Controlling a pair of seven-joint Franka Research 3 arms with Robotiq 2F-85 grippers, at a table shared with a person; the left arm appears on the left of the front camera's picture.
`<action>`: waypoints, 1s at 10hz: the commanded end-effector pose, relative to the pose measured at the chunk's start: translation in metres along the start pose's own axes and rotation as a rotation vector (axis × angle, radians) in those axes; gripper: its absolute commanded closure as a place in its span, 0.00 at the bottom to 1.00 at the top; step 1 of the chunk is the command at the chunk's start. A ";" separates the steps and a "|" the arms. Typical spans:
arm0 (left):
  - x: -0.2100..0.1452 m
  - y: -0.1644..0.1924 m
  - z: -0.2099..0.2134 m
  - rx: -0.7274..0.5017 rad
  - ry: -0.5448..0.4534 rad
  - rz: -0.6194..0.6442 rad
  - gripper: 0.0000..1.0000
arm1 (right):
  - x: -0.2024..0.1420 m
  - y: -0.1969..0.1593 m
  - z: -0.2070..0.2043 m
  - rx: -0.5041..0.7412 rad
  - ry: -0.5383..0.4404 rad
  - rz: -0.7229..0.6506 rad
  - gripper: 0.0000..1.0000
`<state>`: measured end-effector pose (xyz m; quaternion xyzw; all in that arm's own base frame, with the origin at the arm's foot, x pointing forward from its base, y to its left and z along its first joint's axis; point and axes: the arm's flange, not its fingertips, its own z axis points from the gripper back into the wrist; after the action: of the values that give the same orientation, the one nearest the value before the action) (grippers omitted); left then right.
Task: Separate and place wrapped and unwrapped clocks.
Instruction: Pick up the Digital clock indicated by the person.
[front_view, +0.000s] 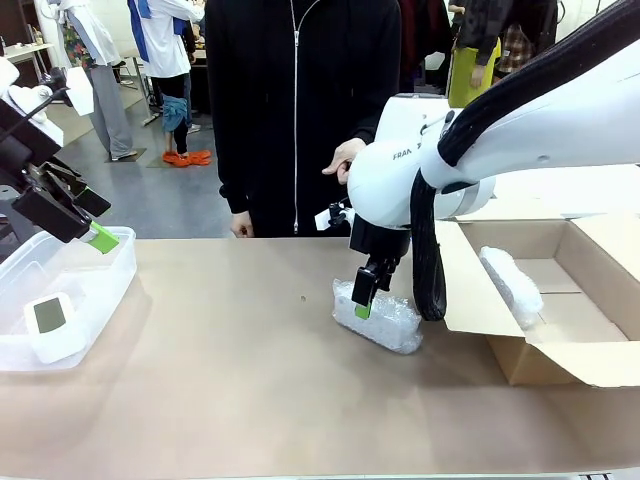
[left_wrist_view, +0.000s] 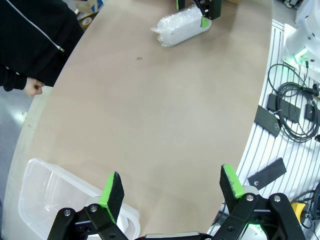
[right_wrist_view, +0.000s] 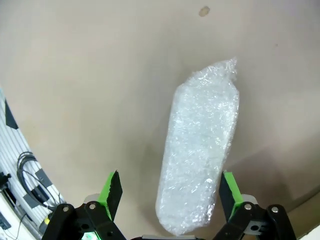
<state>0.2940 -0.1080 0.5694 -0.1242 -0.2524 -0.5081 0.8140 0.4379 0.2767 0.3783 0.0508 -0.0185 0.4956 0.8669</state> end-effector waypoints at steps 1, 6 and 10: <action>0.000 -0.001 -0.001 0.013 0.000 0.005 0.00 | 0.013 -0.001 -0.009 -0.060 -0.007 -0.062 0.00; 0.000 -0.001 -0.001 0.013 0.000 0.005 0.00 | 0.013 0.009 -0.024 -0.062 0.043 -0.087 0.00; 0.000 -0.001 -0.001 0.013 0.000 0.005 0.00 | 0.013 0.004 -0.029 -0.121 0.072 -0.145 0.37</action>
<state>0.2940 -0.1080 0.5694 -0.1242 -0.2524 -0.5081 0.8140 0.4407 0.2880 0.3589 0.0016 -0.0252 0.4474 0.8940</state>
